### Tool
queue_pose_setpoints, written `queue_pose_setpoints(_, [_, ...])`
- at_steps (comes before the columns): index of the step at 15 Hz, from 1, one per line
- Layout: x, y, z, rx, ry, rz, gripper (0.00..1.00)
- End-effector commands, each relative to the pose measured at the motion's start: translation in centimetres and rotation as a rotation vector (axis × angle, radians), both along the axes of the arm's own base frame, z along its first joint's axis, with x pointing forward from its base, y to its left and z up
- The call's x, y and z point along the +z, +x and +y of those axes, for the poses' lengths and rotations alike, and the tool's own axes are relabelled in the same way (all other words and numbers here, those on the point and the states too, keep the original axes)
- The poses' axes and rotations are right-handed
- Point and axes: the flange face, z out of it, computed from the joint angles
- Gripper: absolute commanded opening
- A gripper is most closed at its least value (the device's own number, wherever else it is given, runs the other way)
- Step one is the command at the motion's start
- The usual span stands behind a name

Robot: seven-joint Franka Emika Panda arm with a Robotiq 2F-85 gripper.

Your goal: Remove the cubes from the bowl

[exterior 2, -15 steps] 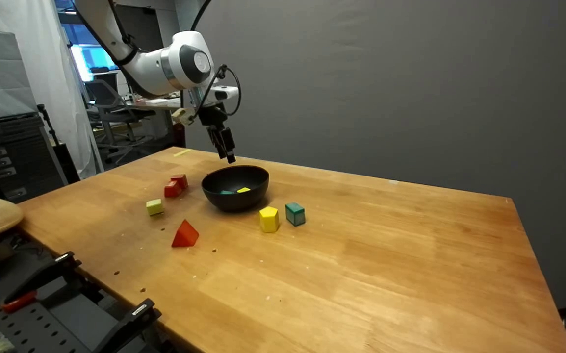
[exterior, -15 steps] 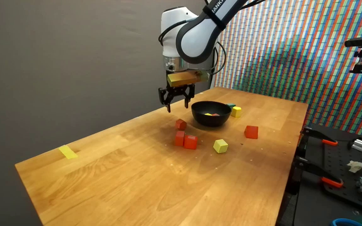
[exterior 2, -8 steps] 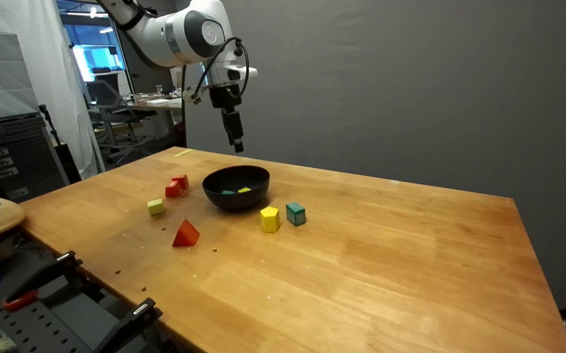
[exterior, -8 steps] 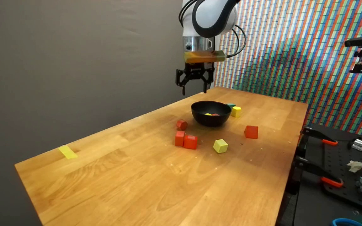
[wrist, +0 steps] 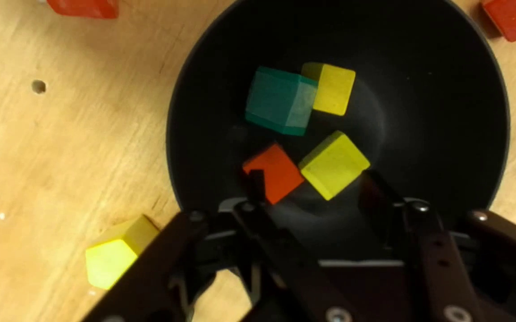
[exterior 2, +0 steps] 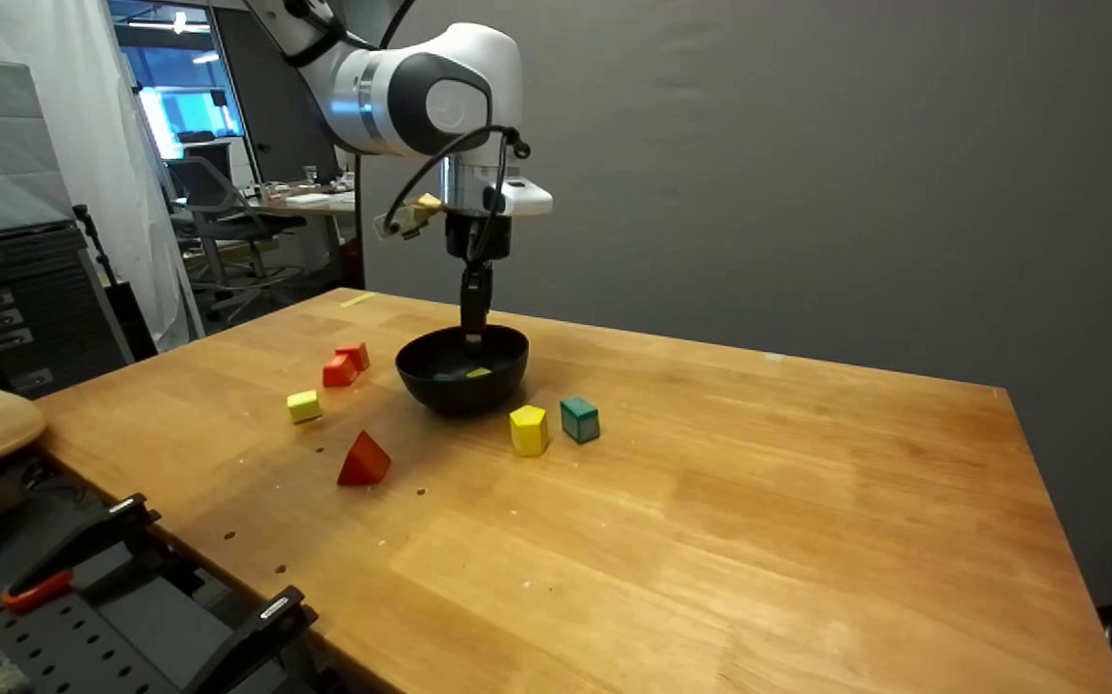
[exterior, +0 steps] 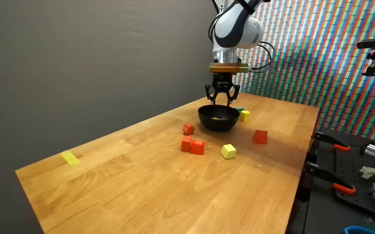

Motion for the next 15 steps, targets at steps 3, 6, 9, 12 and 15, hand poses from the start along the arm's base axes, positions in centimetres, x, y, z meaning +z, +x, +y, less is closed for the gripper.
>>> queue_pose_setpoints(3, [-1.6, -0.8, 1.0, -0.029, 0.011, -0.037, 0.50])
queue_pose_setpoints(6, [-2.9, -0.4, 1.9, -0.019, -0.009, -0.068, 0.63])
queue_pose_setpoints(9, [-3.5, 0.1, 2.5, -0.032, -0.028, -0.126, 0.86])
queue_pose_setpoints(12, [-4.1, 0.7, 2.4, -0.049, -0.067, -0.184, 1.00])
queue_pose_setpoints(15, [-5.0, 0.6, 2.0, -0.061, -0.098, -0.202, 1.00])
